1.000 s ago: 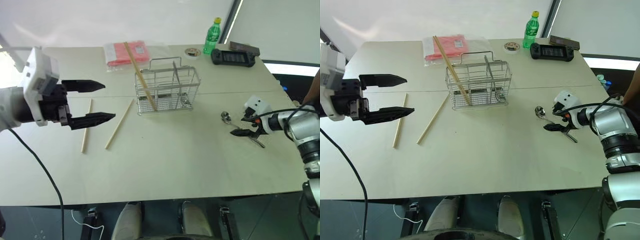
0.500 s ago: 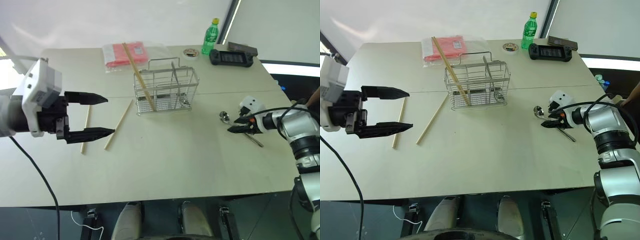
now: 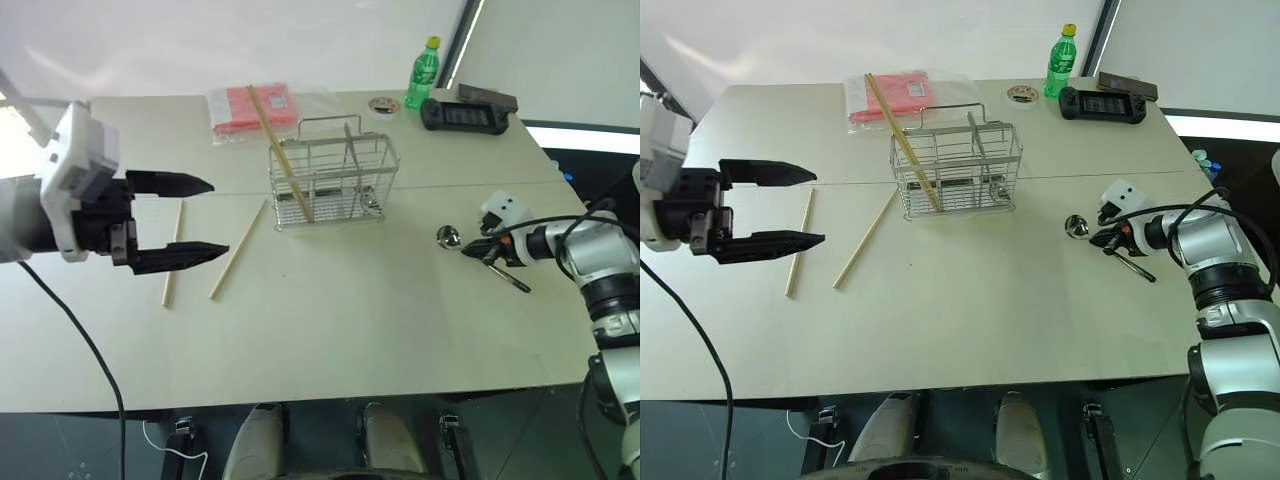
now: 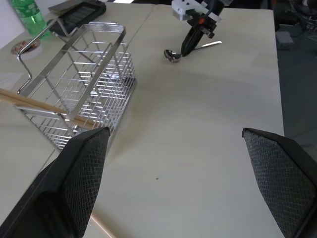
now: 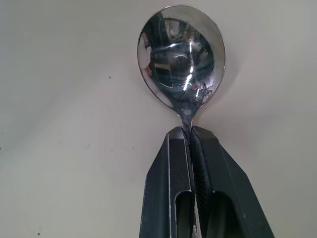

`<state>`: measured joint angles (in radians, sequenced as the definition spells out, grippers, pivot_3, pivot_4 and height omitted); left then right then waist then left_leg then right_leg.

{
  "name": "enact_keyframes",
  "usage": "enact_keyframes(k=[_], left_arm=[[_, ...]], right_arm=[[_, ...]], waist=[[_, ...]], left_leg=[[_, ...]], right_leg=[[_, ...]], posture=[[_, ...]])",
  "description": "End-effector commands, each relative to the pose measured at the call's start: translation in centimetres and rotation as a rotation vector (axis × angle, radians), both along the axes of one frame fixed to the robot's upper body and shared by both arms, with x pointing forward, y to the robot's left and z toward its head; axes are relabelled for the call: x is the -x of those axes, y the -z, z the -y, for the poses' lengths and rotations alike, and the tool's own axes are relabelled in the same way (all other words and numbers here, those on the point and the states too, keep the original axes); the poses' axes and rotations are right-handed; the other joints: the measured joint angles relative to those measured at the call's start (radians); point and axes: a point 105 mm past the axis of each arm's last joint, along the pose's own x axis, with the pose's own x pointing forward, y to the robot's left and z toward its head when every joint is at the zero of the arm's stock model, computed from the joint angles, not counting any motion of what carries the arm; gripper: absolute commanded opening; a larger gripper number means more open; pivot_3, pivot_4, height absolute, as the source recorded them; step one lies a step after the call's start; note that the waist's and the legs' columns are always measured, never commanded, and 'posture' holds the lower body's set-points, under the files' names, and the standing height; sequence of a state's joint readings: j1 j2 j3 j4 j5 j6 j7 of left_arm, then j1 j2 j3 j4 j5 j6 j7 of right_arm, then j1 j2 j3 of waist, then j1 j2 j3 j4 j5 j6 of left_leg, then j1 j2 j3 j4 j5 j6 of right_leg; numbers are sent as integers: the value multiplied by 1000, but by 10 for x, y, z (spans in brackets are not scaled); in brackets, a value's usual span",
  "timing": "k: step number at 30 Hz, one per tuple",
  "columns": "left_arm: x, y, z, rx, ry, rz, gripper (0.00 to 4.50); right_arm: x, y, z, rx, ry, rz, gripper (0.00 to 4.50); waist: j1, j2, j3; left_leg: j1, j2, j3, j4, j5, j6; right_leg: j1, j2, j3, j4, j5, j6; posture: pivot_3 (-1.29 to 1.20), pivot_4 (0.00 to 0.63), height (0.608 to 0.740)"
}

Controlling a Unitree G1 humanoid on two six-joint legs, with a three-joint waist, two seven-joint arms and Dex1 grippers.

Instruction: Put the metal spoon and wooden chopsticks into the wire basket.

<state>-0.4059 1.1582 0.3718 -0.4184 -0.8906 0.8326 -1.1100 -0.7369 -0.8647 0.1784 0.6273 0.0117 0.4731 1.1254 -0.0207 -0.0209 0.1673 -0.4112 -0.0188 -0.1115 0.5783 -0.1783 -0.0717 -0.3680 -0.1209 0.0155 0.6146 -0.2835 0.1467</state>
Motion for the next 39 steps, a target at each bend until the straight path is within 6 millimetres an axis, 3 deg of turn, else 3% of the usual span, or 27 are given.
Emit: enact_keyframes(k=[1,7,11,15,19,23,27,39], left_arm=[[-5,-15,-5,11,-28,77,4500],[-15,-22,-11,38,-71,113,4500],[-17,-25,-11,42,-76,121,4500],[-21,-27,-11,46,-79,137,4500],[-25,-32,-10,55,-79,155,4500],[-28,-36,-9,67,-84,172,4500],[-30,-39,-8,81,-87,180,4500],[-27,-37,-4,79,-83,170,4500]], right_arm=[[1,-41,-25,-125,-100,132,44],[39,-98,-87,-399,-310,218,44],[57,-139,-109,-578,-384,283,44],[53,-184,-118,-760,-375,377,44],[31,-222,-124,-902,-302,511,44],[-1,-231,-139,-939,-184,605,44],[-25,-225,-153,-959,-112,662,44],[-62,-209,-180,-1007,-32,705,44]], waist=[[0,0,0],[1,1,1],[4,1,1],[3,1,1],[1,0,1],[0,0,1],[-3,0,1],[-11,0,1]], left_leg=[[0,0,0,0,0,0],[0,1,0,-1,0,0],[0,1,0,-1,0,0],[0,1,0,0,0,0],[0,1,0,-1,0,0],[0,1,0,-2,0,0],[0,1,0,-2,0,0],[0,1,-1,-2,0,0]], right_leg=[[0,0,0,0,0,0],[-1,1,0,2,0,1],[0,1,0,2,0,1],[0,1,0,1,-2,-2],[-1,1,0,1,-1,-1],[-2,1,0,2,0,1],[-4,1,1,4,0,1],[-4,2,1,6,0,1]], posture=[[0,150,721],[0,150,721],[0,150,721],[0,150,721],[0,150,721],[0,150,721],[0,150,721],[0,150,721]])
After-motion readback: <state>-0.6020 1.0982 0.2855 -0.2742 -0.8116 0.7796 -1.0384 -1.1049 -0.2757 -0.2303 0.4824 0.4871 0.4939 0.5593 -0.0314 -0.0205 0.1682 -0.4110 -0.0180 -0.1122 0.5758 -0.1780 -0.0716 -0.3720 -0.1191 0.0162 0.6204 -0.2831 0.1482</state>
